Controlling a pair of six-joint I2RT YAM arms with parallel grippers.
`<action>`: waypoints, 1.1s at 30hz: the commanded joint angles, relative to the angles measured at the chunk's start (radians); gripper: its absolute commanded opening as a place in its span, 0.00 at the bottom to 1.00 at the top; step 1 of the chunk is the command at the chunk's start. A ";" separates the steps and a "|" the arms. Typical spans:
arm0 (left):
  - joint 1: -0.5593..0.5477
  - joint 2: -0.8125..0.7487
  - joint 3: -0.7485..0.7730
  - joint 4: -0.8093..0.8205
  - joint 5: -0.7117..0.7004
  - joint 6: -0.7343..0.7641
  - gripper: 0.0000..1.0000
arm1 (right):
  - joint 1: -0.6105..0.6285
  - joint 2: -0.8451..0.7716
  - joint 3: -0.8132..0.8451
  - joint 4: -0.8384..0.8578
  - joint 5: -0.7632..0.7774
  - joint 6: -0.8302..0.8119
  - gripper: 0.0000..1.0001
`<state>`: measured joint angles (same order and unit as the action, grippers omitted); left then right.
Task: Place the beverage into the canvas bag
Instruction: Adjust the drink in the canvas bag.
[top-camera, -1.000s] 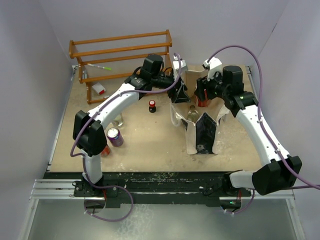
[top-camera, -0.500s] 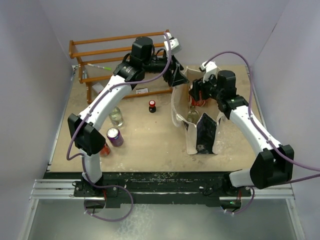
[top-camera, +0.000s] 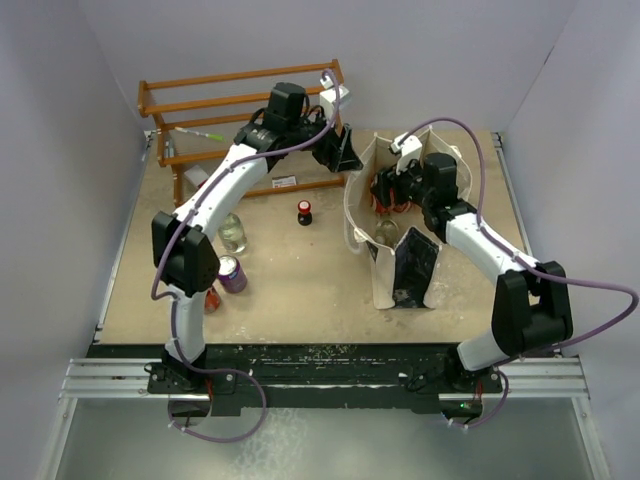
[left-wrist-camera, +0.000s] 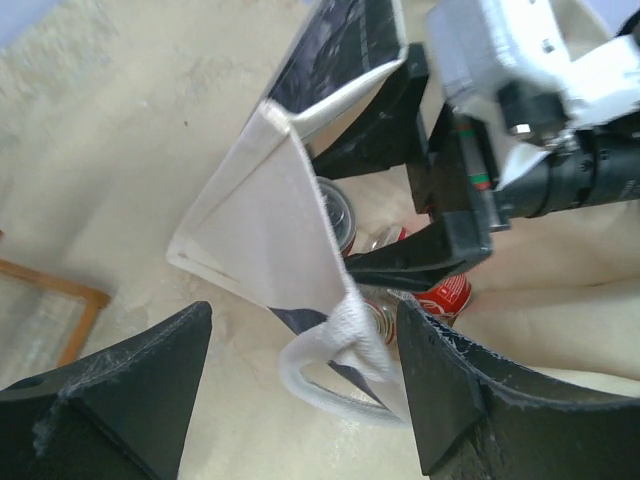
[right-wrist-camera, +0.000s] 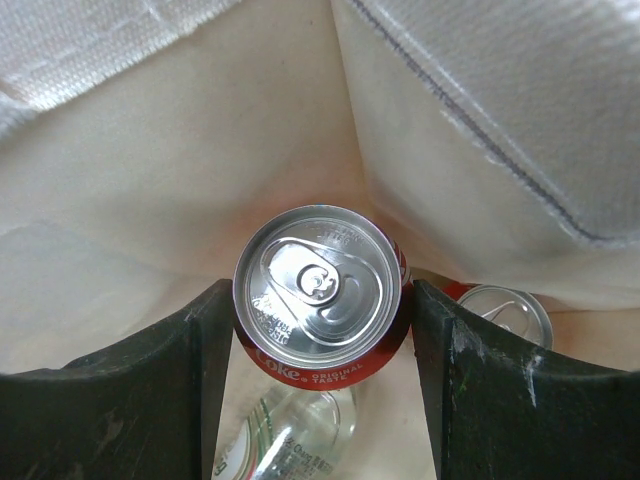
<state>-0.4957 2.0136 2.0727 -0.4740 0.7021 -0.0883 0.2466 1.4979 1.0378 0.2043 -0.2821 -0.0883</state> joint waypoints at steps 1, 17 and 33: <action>-0.001 0.035 0.043 -0.002 0.063 -0.043 0.77 | -0.008 -0.021 -0.014 0.258 0.003 -0.037 0.00; -0.003 0.100 0.054 0.050 0.121 -0.105 0.26 | -0.053 -0.003 -0.088 0.296 0.012 -0.146 0.00; 0.010 0.074 0.124 -0.009 0.068 -0.165 0.00 | -0.056 0.140 -0.107 0.441 0.004 -0.139 0.00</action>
<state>-0.5045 2.1136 2.1235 -0.5030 0.7876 -0.2264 0.2028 1.5936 0.9253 0.5072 -0.3065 -0.1959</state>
